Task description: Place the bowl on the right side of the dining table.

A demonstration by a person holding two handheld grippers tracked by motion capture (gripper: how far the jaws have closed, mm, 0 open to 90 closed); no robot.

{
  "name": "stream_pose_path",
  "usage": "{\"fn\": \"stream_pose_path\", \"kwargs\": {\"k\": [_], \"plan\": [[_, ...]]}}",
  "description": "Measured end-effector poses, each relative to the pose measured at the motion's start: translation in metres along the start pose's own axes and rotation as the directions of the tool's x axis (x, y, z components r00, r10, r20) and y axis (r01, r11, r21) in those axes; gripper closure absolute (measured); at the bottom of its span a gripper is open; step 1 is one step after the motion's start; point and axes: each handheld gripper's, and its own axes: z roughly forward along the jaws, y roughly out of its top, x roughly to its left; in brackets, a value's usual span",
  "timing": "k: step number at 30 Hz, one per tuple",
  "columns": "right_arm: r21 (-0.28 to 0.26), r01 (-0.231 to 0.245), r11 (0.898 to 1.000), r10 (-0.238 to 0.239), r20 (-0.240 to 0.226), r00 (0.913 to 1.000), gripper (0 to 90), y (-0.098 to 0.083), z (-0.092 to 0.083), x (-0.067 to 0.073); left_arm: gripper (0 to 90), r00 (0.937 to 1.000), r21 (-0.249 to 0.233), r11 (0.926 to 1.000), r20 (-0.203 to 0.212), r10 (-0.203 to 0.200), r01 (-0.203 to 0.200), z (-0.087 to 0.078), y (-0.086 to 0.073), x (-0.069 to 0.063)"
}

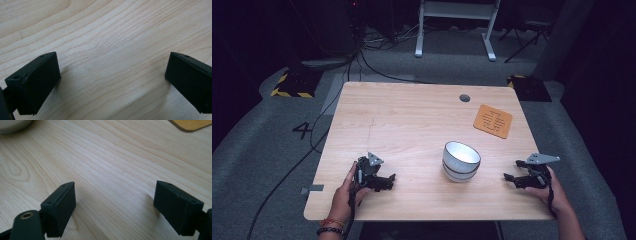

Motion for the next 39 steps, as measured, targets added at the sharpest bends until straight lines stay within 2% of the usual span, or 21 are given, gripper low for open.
{"fn": "stream_pose_path", "kwargs": {"k": [3, 4, 8, 10, 14, 17, 23, 27, 28, 30, 39], "plan": [[0.004, -0.002, 1.000, 0.002, -0.008, 1.0000, 17.2, 0.000, 0.000, -0.001, 0.0, 1.0000, 0.000, 1.0000, 0.000, 0.000, 0.000, 0.000, 0.000, 0.000], [0.005, -0.019, 1.000, 0.019, -0.014, 0.9997, 17.2, 0.001, 0.000, -0.003, 0.0, 1.0000, 0.000, 1.0000, 0.000, 0.000, 0.000, 0.000, 0.000, 0.000], [0.001, -0.032, 0.999, 0.032, -0.024, 0.9992, 18.3, 0.003, -0.002, -0.002, 0.0, 1.0000, 0.000, 1.0000, 0.001, 0.000, 0.000, 0.000, 0.000, 0.000], [0.000, -0.008, 1.000, 0.008, -0.031, 0.9995, 18.5, 0.006, -0.003, 0.001, 0.0, 1.0000, 0.000, 1.0000, 0.000, 0.000, 0.000, 0.000, 0.000, 0.000], [-0.015, 0.005, 1.000, -0.006, -0.055, 0.9984, 18.7, 0.010, -0.004, 0.004, 0.0, 1.0000, 0.000, 1.0000, 0.000, 0.000, 0.000, 0.000, 0.000, 0.000], [-0.012, 0.022, 1.000, -0.022, -0.045, 0.9987, 19.4, 0.013, -0.004, 0.006, 0.0, 1.0000, 0.000, 1.0000, -0.001, 0.000, 0.000, 0.000, 0.000, 0.000], [-0.042, 0.052, 0.998, -0.055, -0.057, 0.9969, 19.7, 0.024, -0.011, 0.012, 0.0, 1.0000, 0.000, 1.0000, 0.000, 0.000, 0.000, 0.000, 0.000, 0.000], [-0.064, 0.065, 0.996, -0.070, -0.082, 0.9942, 20.1, 0.031, -0.015, 0.017, 0.0, 1.0000, 0.000, 1.0000, 0.000, 0.000, 0.000, 0.000, 0.000, 0.000], [-0.071, 0.085, 0.994, -0.090, -0.076, 0.9931, 21.2, 0.035, -0.015, 0.019, 0.0, 1.0000, 0.000, 1.0000, 0.000, 0.000, 0.000, 0.000, 0.000, 0.000], [-0.074, 0.076, 0.994, -0.082, -0.080, 0.9934, 21.2, 0.036, -0.016, 0.020, 0.0, 1.0000, 0.000, 1.0000, 0.000, 0.000, 0.000, 0.000, 0.000, 0.000], [-0.090, 0.129, 0.988, -0.138, -0.103, 0.9851, 22.3, 0.050, -0.015, 0.032, 0.0, 1.0000, 0.000, 1.0000, 0.000, 0.000, 0.000, 0.000, 0.000, 0.000]]}}
